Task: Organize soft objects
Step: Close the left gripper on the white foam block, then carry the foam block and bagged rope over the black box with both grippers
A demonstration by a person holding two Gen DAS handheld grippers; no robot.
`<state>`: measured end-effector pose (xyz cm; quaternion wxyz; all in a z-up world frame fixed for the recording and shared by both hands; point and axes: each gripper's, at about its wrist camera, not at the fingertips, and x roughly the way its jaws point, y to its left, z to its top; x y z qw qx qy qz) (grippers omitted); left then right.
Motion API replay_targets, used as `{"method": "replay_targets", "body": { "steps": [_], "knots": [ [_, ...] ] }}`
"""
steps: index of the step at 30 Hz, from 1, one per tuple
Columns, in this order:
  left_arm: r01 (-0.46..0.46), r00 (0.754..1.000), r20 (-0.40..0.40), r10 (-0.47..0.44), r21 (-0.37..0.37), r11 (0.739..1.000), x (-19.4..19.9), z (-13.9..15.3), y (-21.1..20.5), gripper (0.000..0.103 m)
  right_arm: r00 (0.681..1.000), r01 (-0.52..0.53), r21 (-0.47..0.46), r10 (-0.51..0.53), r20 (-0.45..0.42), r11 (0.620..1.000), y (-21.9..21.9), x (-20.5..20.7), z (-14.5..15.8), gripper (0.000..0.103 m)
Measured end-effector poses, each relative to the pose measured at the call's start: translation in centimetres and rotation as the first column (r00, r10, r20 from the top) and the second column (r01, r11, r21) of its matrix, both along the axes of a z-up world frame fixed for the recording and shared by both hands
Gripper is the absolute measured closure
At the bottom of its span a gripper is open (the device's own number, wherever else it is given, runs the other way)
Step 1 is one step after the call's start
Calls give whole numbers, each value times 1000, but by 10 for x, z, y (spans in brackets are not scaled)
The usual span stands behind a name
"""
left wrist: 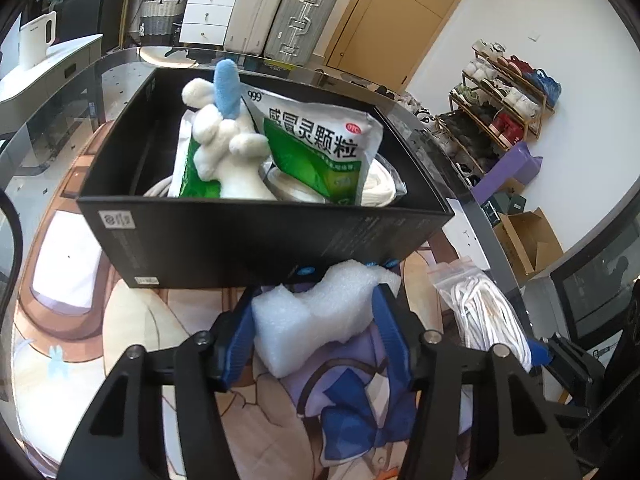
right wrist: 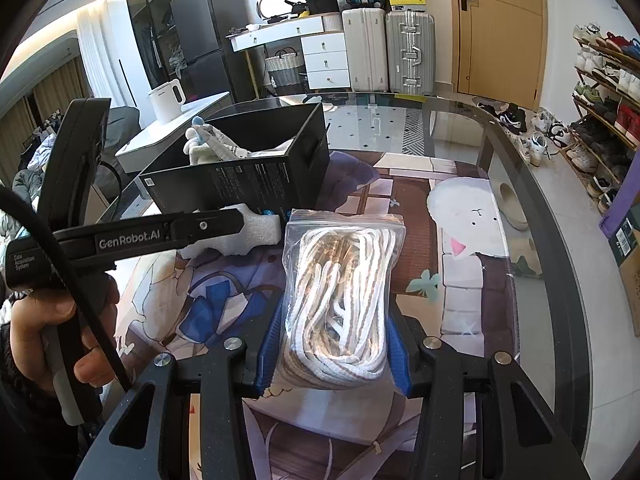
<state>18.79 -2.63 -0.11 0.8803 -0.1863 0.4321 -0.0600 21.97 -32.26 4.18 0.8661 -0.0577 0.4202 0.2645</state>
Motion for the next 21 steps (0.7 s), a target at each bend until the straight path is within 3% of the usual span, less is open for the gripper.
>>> {"method": "replay_targets", "body": {
  "steps": [5,21],
  "knots": [
    [27,1000,7,-27,2,1000,-8,-2,-2,52,1000,-3,-2,3,1,1000,0,0,0,57],
    [138,987,77,-138,9,990,-43,5,-1,80,1000,-20,-14,20,13,1000,7,-6,5,57]
  ]
}}
